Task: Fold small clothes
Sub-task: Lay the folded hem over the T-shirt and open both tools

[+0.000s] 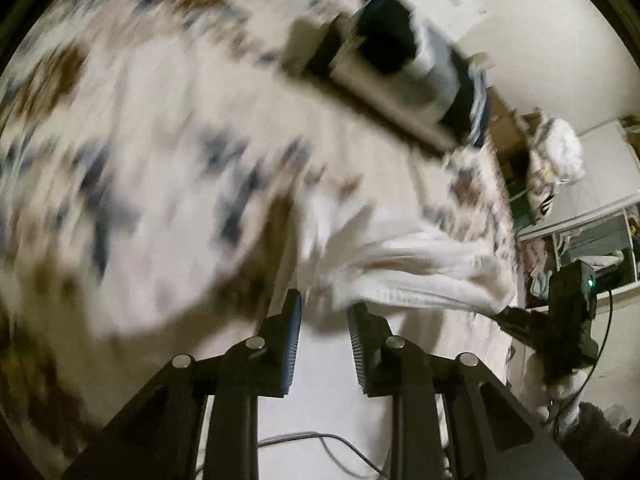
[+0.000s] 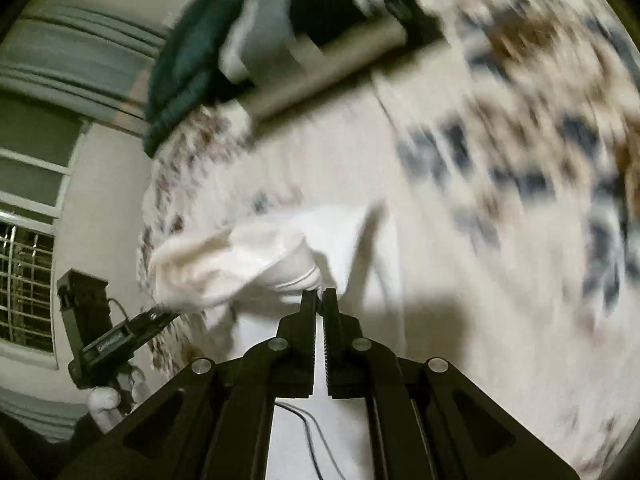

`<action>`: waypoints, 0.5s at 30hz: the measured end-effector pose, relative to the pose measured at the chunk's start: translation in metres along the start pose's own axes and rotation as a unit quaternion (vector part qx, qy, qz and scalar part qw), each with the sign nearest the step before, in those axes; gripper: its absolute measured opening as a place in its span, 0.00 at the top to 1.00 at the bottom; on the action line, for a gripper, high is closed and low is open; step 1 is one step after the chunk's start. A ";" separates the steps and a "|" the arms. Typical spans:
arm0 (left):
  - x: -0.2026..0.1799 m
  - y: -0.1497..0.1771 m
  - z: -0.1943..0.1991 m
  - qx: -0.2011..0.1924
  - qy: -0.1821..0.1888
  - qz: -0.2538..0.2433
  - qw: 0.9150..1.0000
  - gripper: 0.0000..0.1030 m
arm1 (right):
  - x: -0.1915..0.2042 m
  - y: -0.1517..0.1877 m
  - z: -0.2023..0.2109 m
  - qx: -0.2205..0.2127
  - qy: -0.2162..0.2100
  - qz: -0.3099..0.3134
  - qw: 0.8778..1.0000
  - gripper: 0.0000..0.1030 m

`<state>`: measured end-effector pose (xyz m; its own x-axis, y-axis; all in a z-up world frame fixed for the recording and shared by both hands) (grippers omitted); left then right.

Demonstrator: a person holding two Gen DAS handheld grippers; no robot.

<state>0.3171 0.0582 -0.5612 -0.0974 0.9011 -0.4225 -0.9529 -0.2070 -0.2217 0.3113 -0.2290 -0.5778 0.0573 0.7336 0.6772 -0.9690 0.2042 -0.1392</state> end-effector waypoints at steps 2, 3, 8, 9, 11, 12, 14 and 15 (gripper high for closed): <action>0.015 0.031 0.001 0.027 -0.016 0.017 0.999 0.80 | -0.021 0.027 -0.003 0.031 0.024 -0.021 0.999 0.94; 0.021 0.040 0.001 0.037 -0.019 0.027 0.999 0.79 | -0.027 0.033 -0.003 0.037 0.031 -0.025 0.999 0.88; 0.037 0.045 0.003 0.043 -0.015 0.079 0.996 0.73 | -0.048 0.046 0.007 0.031 0.041 -0.069 0.996 0.50; 0.036 0.037 0.000 0.035 -0.015 0.084 0.996 0.69 | -0.048 0.044 0.009 0.023 0.038 -0.078 0.996 0.49; 0.031 0.024 -0.006 0.026 -0.007 0.084 0.996 0.66 | -0.043 0.037 0.011 0.012 0.030 -0.088 0.996 0.49; 0.027 0.012 -0.014 0.024 -0.007 0.081 0.996 0.61 | -0.042 0.033 0.009 0.007 0.028 -0.094 0.995 0.49; 0.025 0.002 -0.029 0.025 -0.011 0.078 0.997 0.61 | -0.037 0.022 0.003 -0.002 0.018 -0.113 0.993 0.49; 0.024 -0.003 -0.037 0.028 -0.007 0.077 0.997 0.61 | -0.037 0.020 -0.003 -0.001 0.014 -0.126 0.992 0.49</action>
Point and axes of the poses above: each gripper's, at about its wrist camera, not at the fingertips, and z roughly against the way its jaws point, x to its left, y to its underside, the point moved 9 cm from there along -z, roughly the way its jaws point, and after that the axes turned 7 degrees about -y, right-handed, at the moved point
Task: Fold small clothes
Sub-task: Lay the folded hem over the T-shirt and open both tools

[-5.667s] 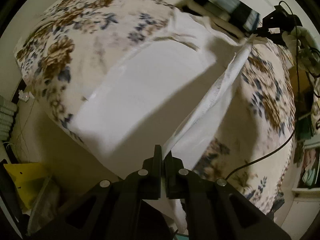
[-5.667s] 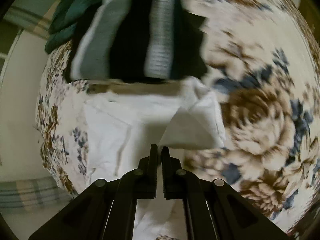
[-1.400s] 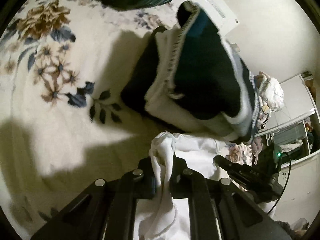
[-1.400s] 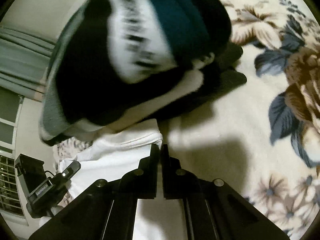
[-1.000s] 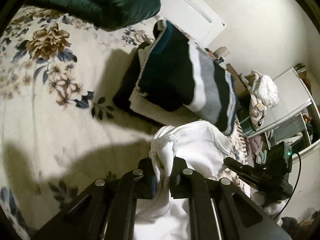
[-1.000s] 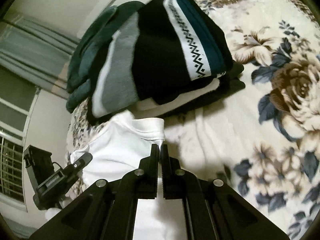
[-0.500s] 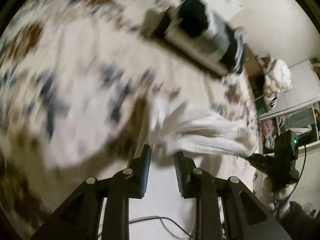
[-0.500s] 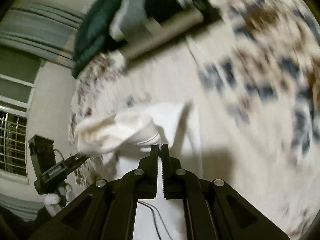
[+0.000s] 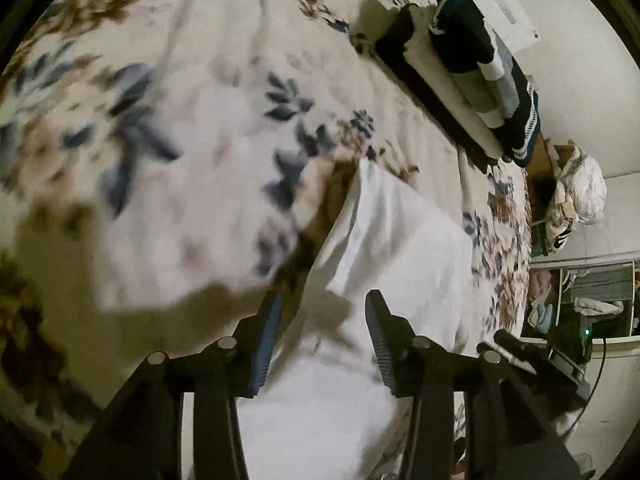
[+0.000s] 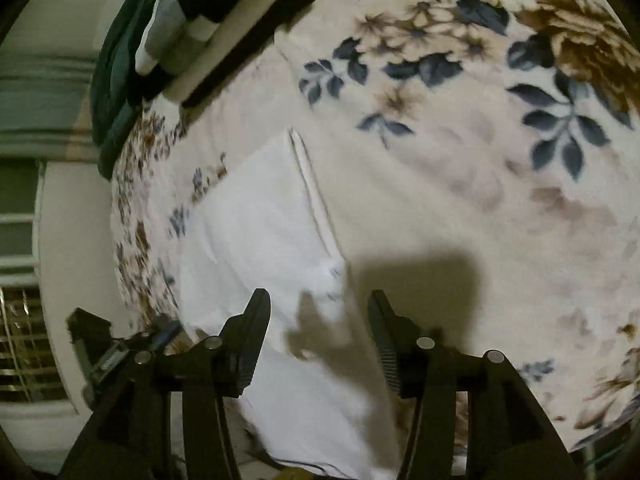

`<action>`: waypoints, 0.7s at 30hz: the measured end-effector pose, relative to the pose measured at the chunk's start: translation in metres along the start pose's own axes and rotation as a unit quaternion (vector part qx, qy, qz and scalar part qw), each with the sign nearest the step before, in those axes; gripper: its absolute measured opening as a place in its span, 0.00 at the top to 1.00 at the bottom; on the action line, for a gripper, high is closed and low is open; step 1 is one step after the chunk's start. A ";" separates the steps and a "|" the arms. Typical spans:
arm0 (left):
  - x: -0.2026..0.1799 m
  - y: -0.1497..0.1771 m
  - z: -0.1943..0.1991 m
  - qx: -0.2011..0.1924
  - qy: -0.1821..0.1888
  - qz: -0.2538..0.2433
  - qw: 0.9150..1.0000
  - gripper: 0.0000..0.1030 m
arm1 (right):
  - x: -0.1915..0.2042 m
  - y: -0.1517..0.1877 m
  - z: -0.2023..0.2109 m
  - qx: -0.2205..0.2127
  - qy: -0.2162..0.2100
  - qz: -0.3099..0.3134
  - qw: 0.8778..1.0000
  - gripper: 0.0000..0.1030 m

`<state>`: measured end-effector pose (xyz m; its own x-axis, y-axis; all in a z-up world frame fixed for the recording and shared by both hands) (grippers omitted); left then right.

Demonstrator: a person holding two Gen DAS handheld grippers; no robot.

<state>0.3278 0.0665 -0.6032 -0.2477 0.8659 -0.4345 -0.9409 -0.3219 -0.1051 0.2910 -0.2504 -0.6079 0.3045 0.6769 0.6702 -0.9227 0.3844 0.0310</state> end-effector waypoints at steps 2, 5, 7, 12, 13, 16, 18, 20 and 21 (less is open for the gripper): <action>-0.003 -0.004 -0.017 0.012 -0.010 -0.004 1.000 0.61 | -0.006 0.000 -0.017 0.014 -0.001 -0.035 0.999 0.49; -0.008 -0.002 -0.022 -0.005 -0.018 -0.011 1.000 0.69 | -0.013 0.010 -0.041 0.040 -0.014 -0.066 0.997 0.49; -0.010 0.004 -0.018 -0.016 -0.022 -0.018 0.999 0.93 | -0.016 0.016 -0.046 0.039 0.000 -0.059 0.997 0.77; 0.009 0.026 -0.021 0.008 -0.037 -0.015 0.999 0.94 | -0.029 0.025 -0.039 0.027 0.059 -0.036 0.997 0.92; 0.011 0.027 -0.021 0.018 -0.029 -0.011 0.999 0.93 | -0.030 0.025 -0.038 0.031 0.063 -0.032 0.997 0.92; 0.008 0.021 -0.012 0.029 -0.008 -0.020 0.999 0.91 | -0.020 0.020 -0.032 0.037 0.042 -0.024 0.998 0.89; 0.002 0.006 -0.003 0.018 0.008 -0.028 0.999 0.85 | -0.011 0.009 -0.023 0.026 0.024 -0.011 0.999 0.76; -0.005 -0.009 0.003 0.003 0.030 -0.036 0.999 0.75 | -0.007 -0.004 -0.012 0.007 0.015 0.002 1.000 0.48; -0.008 -0.017 0.003 -0.004 0.037 -0.038 0.999 0.62 | -0.005 -0.012 -0.011 -0.001 0.011 0.003 1.000 0.37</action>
Point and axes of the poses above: each gripper's, at about its wrist camera, not at the fingertips, and z roughly against the way its jaws point, x to its left, y to its underside, the point moved 9 cm from there along -z, roughly the way its jaws point, and after that the axes turned 7 degrees about -y, right-handed, at the moved point
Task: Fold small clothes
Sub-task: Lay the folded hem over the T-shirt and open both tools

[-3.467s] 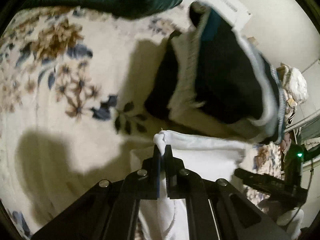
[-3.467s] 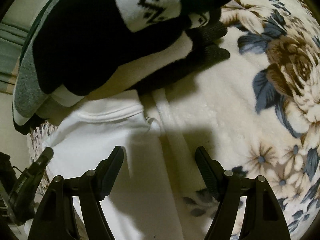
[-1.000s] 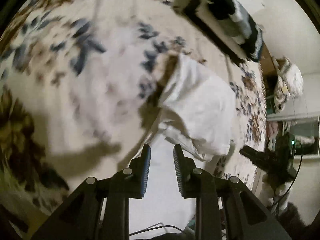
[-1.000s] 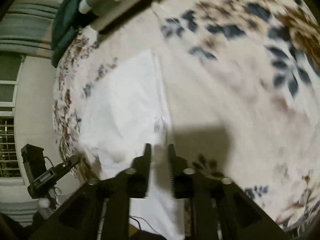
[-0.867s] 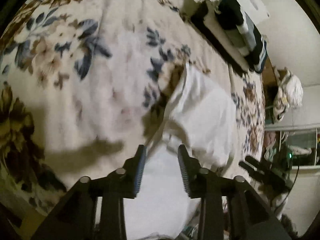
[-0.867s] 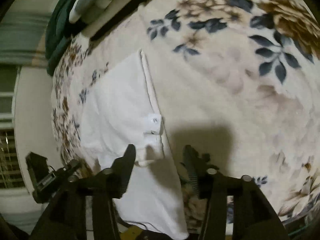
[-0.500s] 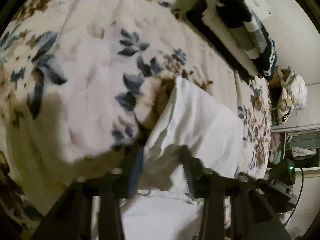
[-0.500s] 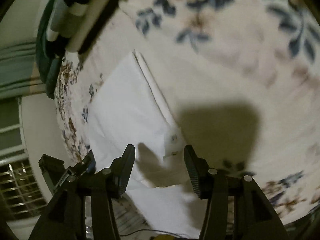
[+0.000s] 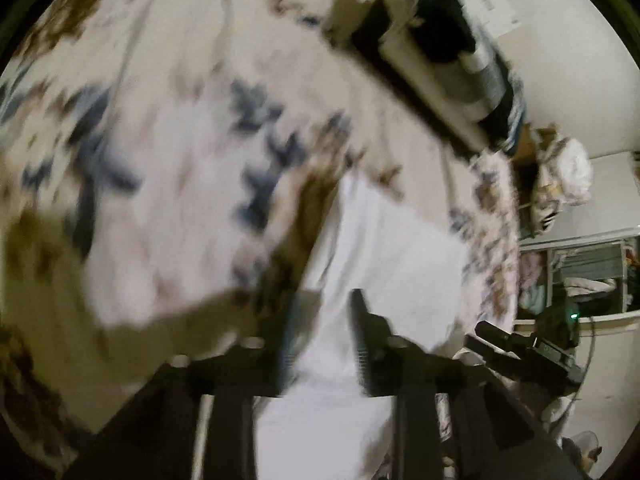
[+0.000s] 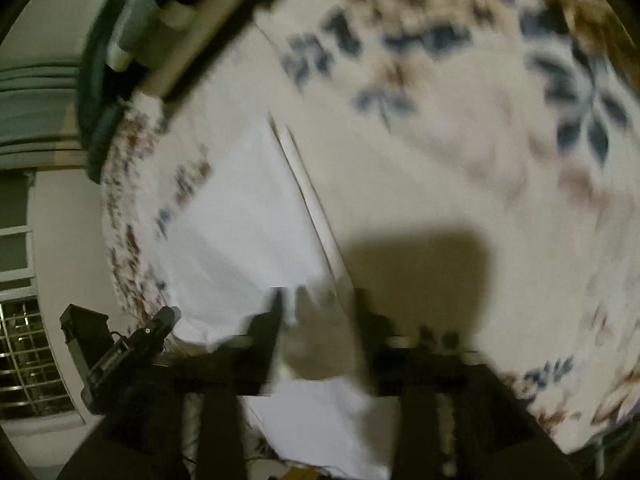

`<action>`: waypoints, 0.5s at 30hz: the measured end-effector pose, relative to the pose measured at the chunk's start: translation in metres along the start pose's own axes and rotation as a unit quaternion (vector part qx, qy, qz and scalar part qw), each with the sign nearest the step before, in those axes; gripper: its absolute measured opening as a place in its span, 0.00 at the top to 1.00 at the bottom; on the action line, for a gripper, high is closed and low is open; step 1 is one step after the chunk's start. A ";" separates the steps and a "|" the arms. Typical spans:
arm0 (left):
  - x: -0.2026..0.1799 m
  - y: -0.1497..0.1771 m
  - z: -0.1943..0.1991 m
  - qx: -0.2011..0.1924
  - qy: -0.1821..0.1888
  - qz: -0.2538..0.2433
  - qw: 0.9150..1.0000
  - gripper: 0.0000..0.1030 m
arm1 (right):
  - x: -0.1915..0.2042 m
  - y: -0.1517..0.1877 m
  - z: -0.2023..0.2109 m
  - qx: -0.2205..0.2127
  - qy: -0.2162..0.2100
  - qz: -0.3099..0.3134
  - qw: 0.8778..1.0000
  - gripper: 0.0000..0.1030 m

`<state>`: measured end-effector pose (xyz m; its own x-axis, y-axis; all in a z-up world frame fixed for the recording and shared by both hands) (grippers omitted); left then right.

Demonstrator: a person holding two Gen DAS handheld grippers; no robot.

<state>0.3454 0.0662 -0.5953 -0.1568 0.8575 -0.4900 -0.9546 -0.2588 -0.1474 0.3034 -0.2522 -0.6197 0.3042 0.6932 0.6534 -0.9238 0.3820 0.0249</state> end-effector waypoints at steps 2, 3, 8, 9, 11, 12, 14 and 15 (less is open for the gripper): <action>-0.006 -0.020 -0.006 -0.015 0.020 -0.009 1.000 0.51 | 0.004 -0.019 -0.005 0.001 -0.034 -0.003 0.999 0.36; -0.009 -0.027 -0.011 -0.016 0.024 -0.013 0.999 0.51 | 0.006 -0.027 -0.009 0.003 -0.042 -0.005 0.999 0.36; -0.031 -0.053 -0.057 0.012 0.059 -0.039 0.997 0.51 | 0.016 -0.061 -0.048 0.022 -0.067 0.016 0.997 0.36; -0.037 -0.055 -0.067 0.022 0.066 -0.045 0.997 0.51 | 0.019 -0.065 -0.057 0.029 -0.078 0.021 0.996 0.36; -0.043 -0.056 -0.080 0.033 0.062 -0.056 0.996 0.51 | 0.022 -0.069 -0.072 0.043 -0.097 0.019 0.994 0.36; -0.046 -0.056 -0.083 0.032 0.059 -0.063 0.996 0.52 | 0.021 -0.070 -0.077 0.049 -0.097 0.019 0.994 0.36; -0.050 -0.057 -0.080 0.008 0.045 -0.077 0.996 0.58 | 0.025 -0.071 -0.083 0.052 -0.099 0.030 0.993 0.40; -0.050 -0.057 -0.078 0.004 0.039 -0.080 0.996 0.78 | 0.026 -0.070 -0.083 0.053 -0.101 0.034 0.993 0.53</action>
Point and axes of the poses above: each gripper's, at about its wrist camera, not at the fingertips, and z roughly against the way its jaws point, x to its left, y to its underside, the point moved 9 cm from there along -z, roughly the way its jaws point, and after that the axes turned 7 degrees about -y, right-handed, at the moved point
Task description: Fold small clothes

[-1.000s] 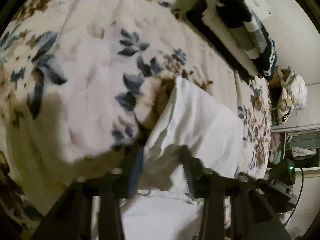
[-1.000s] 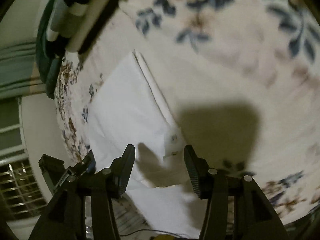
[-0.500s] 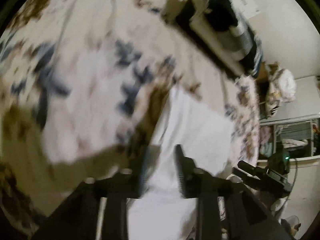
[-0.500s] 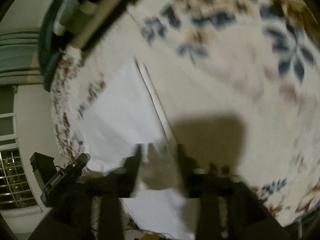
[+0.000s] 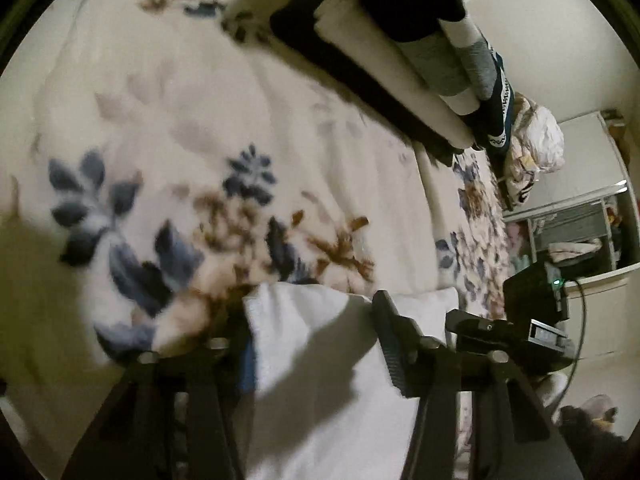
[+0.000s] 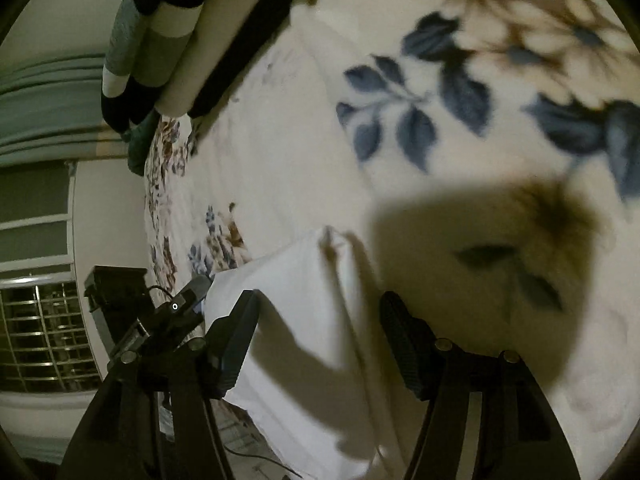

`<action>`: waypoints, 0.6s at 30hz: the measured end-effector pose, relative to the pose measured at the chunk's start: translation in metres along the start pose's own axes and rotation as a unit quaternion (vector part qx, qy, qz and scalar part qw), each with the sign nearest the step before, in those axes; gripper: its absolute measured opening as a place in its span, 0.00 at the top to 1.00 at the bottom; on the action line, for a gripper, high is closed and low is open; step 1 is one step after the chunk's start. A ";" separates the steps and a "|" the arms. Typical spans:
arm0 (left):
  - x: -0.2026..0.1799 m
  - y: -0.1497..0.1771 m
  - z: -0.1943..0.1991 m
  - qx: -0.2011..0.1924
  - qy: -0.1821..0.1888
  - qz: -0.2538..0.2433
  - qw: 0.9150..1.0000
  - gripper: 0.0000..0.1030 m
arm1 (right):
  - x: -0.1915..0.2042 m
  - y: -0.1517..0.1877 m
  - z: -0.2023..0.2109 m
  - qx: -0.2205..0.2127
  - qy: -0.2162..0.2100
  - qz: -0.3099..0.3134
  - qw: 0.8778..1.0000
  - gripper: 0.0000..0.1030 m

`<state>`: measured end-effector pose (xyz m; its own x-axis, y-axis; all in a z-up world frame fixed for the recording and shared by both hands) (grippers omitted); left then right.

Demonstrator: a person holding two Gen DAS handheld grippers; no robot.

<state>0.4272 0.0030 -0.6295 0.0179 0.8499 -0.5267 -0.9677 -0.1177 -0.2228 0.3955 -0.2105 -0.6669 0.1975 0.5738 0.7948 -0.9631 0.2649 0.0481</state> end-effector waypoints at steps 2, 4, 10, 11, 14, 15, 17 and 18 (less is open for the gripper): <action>0.003 0.001 0.005 -0.006 -0.007 0.005 1.000 0.83 | 0.007 0.000 -0.003 0.001 -0.001 0.010 1.000 0.75; 0.004 0.000 0.010 -0.010 -0.008 0.014 1.000 0.85 | 0.015 0.000 -0.004 -0.003 0.005 0.022 1.000 0.93; -0.002 -0.023 0.011 -0.010 -0.016 0.013 1.000 0.86 | 0.027 -0.018 0.006 -0.029 0.040 0.028 0.998 0.96; -0.002 -0.030 0.011 -0.010 -0.017 0.013 1.000 0.86 | 0.029 -0.024 0.008 -0.032 0.043 0.029 0.998 0.96; -0.006 -0.057 0.008 -0.018 -0.018 0.011 1.000 0.86 | 0.039 -0.053 0.006 -0.045 0.047 0.028 0.997 0.96; -0.007 -0.065 0.008 -0.022 -0.017 0.010 1.000 0.86 | 0.043 -0.064 0.006 -0.051 0.047 0.027 0.997 0.96; -0.009 -0.084 0.004 -0.028 -0.019 0.008 0.999 0.86 | 0.051 -0.084 0.006 -0.060 0.051 0.030 0.996 0.96; -0.010 -0.093 0.002 -0.029 -0.017 0.009 0.999 0.86 | 0.054 -0.094 0.005 -0.065 0.055 0.032 0.996 0.96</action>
<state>0.5163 0.0067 -0.6022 -0.0098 0.8644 -0.5026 -0.9514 -0.1627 -0.2613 0.4960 -0.2085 -0.6253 0.1622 0.6719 0.7226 -0.9439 0.3192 -0.0849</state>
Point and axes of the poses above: each gripper's, at about its wrist camera, not at the fingertips, and z roughly against the way its jaws point, x to its left, y to its underside, the point moved 9 cm from there along -z, roughly the way its jaws point, and after that the axes turned 7 degrees about -y, right-handed, at the moved point
